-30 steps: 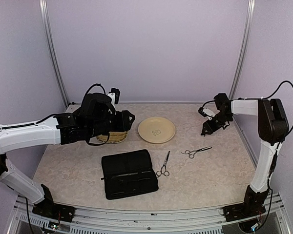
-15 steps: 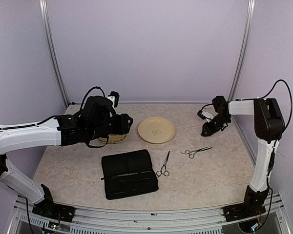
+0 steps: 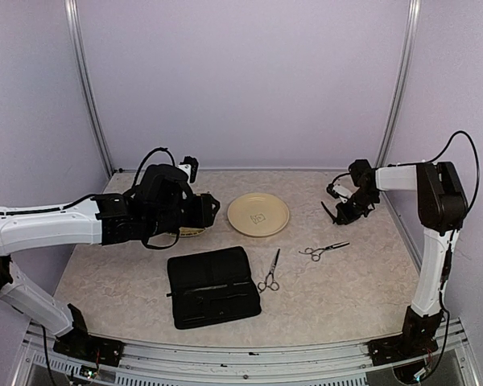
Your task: Sort the hair-cutting tools
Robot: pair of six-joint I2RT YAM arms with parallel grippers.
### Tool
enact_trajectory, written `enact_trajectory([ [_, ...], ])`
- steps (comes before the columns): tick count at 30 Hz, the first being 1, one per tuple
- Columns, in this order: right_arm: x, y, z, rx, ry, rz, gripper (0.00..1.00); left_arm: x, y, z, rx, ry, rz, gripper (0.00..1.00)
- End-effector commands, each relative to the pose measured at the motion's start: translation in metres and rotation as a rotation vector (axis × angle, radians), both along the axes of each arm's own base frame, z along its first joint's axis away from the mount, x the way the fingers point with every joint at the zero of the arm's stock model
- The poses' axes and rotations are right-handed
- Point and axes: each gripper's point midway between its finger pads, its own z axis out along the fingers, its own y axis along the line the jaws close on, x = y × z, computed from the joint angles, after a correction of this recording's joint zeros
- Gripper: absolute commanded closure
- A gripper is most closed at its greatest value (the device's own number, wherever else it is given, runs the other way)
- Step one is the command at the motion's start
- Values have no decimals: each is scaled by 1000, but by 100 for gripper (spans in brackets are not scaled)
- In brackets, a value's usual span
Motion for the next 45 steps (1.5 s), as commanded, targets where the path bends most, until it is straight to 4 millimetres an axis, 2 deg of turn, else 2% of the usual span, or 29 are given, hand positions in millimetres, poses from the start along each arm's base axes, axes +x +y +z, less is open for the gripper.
enact_trajectory([
  [1, 10, -6, 1, -31, -14, 0, 100, 1, -4, 3, -7, -11, -5, 42],
  [6, 11, -13, 15, -85, -75, 47, 100, 2, -2, 3, 26, -23, -5, 42],
  [11, 9, -12, 53, -116, -192, 145, 100, 14, 11, -2, 68, -7, 14, 40],
  [13, -3, -2, 68, -86, -232, 225, 100, 23, 23, -17, 72, 78, 30, 40],
  [16, -25, 22, 93, -44, -307, 376, 100, 20, 39, -44, 104, 193, 27, 44],
  [18, -42, 41, 108, -17, -350, 483, 100, 6, 37, -58, 115, 250, -29, 47],
  [21, -72, 73, 122, 39, -380, 650, 100, -23, 32, -74, 111, 319, -120, 58],
  [23, -88, 89, 123, 60, -397, 742, 100, -48, 28, -88, 93, 372, -177, 65],
  [26, -101, 109, 117, 46, -394, 838, 100, -76, 25, -100, 31, 450, -220, 75],
  [29, -111, 122, 115, -9, -353, 926, 100, -88, 29, -105, -28, 476, -190, 99],
  [33, -118, 127, 139, -30, -391, 1030, 100, -101, 36, -121, -110, 534, -142, 100],
  [37, -143, 141, 155, -18, -403, 1167, 100, -110, 43, -139, -74, 572, -103, 100],
  [39, -160, 153, 153, -5, -390, 1244, 100, -107, 53, -149, -23, 576, -64, 100],
  [42, -190, 169, 137, -8, -346, 1352, 100, -101, 63, -159, 41, 580, -27, 100],
  [45, -212, 183, 120, -40, -312, 1435, 100, -101, 63, -164, 50, 596, -29, 100],
])
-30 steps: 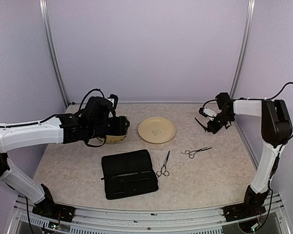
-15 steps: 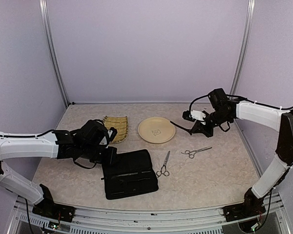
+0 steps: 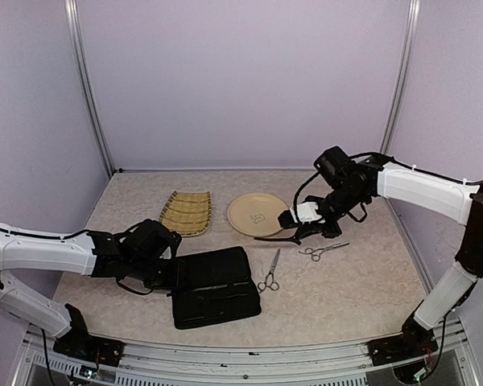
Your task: Sort the hair-cutting tools
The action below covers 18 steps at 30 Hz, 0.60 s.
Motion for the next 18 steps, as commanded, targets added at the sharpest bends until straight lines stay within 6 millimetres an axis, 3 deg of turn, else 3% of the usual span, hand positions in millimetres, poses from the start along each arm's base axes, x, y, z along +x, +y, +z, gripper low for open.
enact_trajectory([
  [1, -50, 13, -25, -98, 36, 160, 100, 4, 7, -10, 43, 17, 29, 100],
  [11, -91, 36, -54, -260, 38, 337, 100, 6, 2, -35, 55, 34, 25, 100],
  [14, -94, 41, -63, -320, 30, 368, 100, 10, -5, -23, 50, 5, 14, 100],
  [18, -95, 44, -75, -381, 17, 404, 100, 18, -3, 8, 38, -79, 33, 100],
])
